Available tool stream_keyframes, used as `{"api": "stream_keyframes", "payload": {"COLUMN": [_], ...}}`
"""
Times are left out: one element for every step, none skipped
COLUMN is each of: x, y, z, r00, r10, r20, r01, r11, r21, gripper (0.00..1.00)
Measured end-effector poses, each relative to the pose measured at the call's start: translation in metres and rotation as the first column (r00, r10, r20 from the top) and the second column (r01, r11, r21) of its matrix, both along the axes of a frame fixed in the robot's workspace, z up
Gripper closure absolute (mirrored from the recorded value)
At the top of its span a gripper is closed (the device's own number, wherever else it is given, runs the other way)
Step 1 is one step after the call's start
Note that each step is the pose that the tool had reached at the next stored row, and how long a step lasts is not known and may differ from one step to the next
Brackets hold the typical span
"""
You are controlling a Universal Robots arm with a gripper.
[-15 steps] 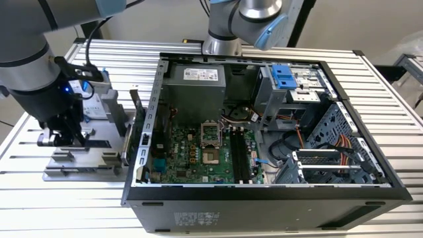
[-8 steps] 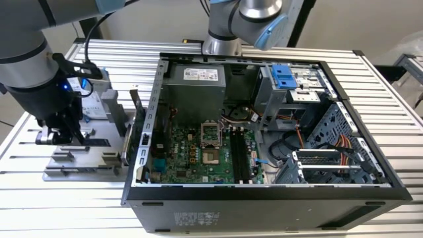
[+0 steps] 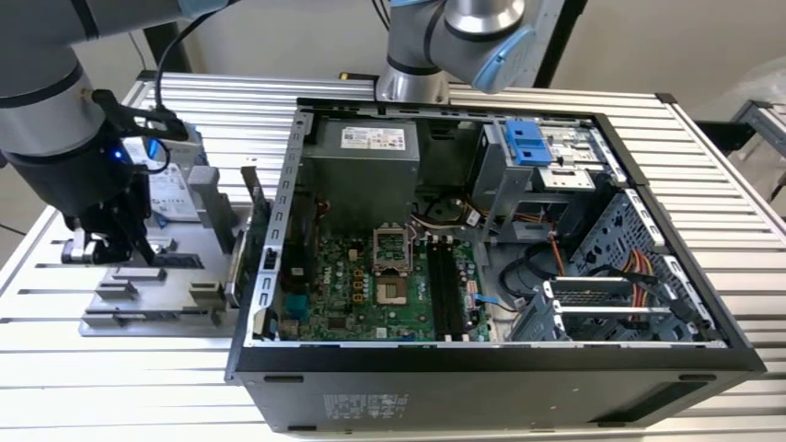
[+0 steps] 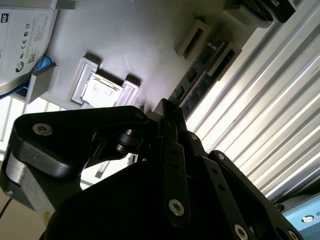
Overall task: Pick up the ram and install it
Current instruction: 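Pick up the ram and move it above insertion slot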
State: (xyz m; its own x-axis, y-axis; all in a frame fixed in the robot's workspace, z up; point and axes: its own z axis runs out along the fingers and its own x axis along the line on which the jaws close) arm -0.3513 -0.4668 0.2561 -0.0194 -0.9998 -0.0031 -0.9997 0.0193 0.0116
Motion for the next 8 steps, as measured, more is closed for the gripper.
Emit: {"api": "stream_keyframes", "payload": {"x": [0.0000, 0.0000, 0.0000, 0.0000, 0.0000, 0.0000, 0.0000, 0.0000], "y": [0.0000, 0.0000, 0.0000, 0.0000, 0.0000, 0.0000, 0.0000, 0.0000], "z": [0.0010, 0.0020, 0.0029, 0.0037, 0.0045, 0.0053, 0.0061, 0.0070], "r00": [1.0000, 1.0000, 1.0000, 1.0000, 1.0000, 1.0000, 1.0000, 1.0000], "r10": [0.000, 0.000, 0.000, 0.000, 0.000, 0.000, 0.000, 0.000], "r20": [0.0001, 0.0000, 0.0000, 0.0000, 0.0000, 0.0001, 0.0000, 0.0000], "r01": [0.000, 0.000, 0.000, 0.000, 0.000, 0.000, 0.000, 0.000], "r11": [1.0000, 1.0000, 1.0000, 1.0000, 1.0000, 1.0000, 1.0000, 1.0000], "r21": [0.0000, 0.0000, 0.0000, 0.0000, 0.0000, 0.0000, 0.0000, 0.0000], "gripper": [1.00, 1.00, 1.00, 1.00, 1.00, 1.00, 1.00, 1.00]}}
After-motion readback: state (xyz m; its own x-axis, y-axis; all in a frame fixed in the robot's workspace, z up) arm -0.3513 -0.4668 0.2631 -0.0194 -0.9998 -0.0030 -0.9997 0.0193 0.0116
